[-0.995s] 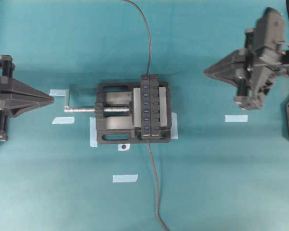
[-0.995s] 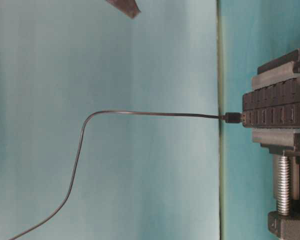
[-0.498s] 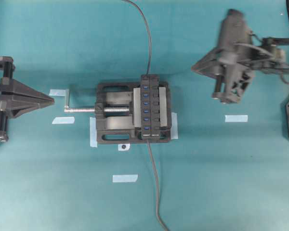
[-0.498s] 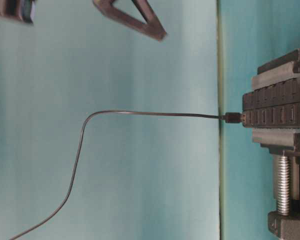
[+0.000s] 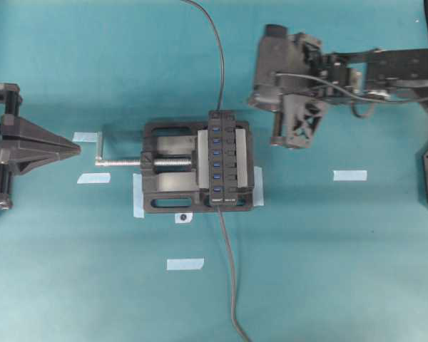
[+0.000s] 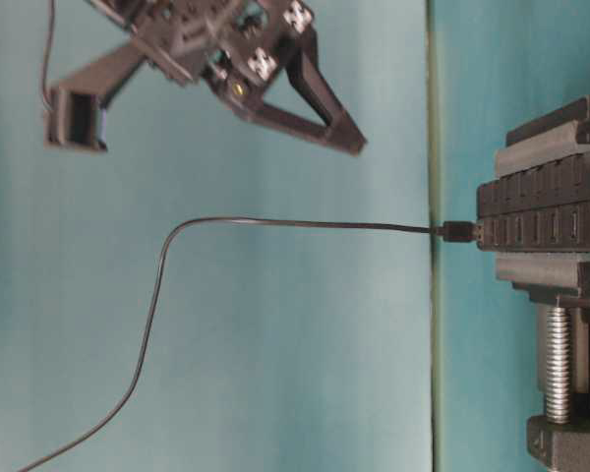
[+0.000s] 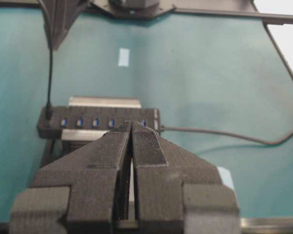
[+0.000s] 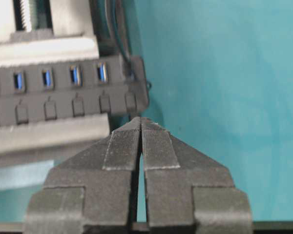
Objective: Insert the USB into the center port of the fixed hub
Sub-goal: 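Move the right gripper over the hub toward the black USB cable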
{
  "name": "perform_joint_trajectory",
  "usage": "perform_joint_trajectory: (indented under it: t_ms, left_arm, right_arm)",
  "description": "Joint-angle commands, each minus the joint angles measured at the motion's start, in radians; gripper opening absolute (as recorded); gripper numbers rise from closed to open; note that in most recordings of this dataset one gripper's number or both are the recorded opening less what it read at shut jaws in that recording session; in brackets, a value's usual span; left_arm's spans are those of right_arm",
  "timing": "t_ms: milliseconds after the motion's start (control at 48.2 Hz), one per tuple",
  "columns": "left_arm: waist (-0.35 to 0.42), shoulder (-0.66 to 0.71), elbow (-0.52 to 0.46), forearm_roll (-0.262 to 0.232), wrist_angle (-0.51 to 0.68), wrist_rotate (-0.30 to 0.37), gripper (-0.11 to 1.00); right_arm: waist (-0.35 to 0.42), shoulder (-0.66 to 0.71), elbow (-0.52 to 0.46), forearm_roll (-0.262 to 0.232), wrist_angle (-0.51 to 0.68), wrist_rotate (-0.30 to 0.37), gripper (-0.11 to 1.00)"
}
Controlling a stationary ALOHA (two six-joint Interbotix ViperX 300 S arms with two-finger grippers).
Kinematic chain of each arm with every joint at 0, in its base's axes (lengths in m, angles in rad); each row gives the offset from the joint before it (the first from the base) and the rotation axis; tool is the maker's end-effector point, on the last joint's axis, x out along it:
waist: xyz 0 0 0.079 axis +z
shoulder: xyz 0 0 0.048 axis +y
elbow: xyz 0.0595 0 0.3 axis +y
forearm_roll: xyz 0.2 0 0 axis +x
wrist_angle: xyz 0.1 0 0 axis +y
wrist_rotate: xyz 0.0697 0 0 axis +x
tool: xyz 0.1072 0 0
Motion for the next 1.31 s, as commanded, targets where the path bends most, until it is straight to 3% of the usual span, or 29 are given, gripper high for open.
perform_joint_trajectory:
  t_ms: [0,1037,1286]
  left_arm:
    - [0.002,0.008,-0.026,0.002,-0.005,-0.002,0.00]
    - [0.003,-0.003,-0.023,0.002,-0.006,-0.003,0.00]
    - [0.003,-0.003,-0.023,0.003,-0.006,-0.003,0.00]
  right_arm:
    - [0.005,0.009,-0.040,-0.002,-0.003,-0.008,0.02]
    - [0.006,0.129,-0.054,-0.003,-0.121,-0.032,0.02]
    - [0.005,0.147,-0.054,-0.003,-0.137,-0.031,0.09]
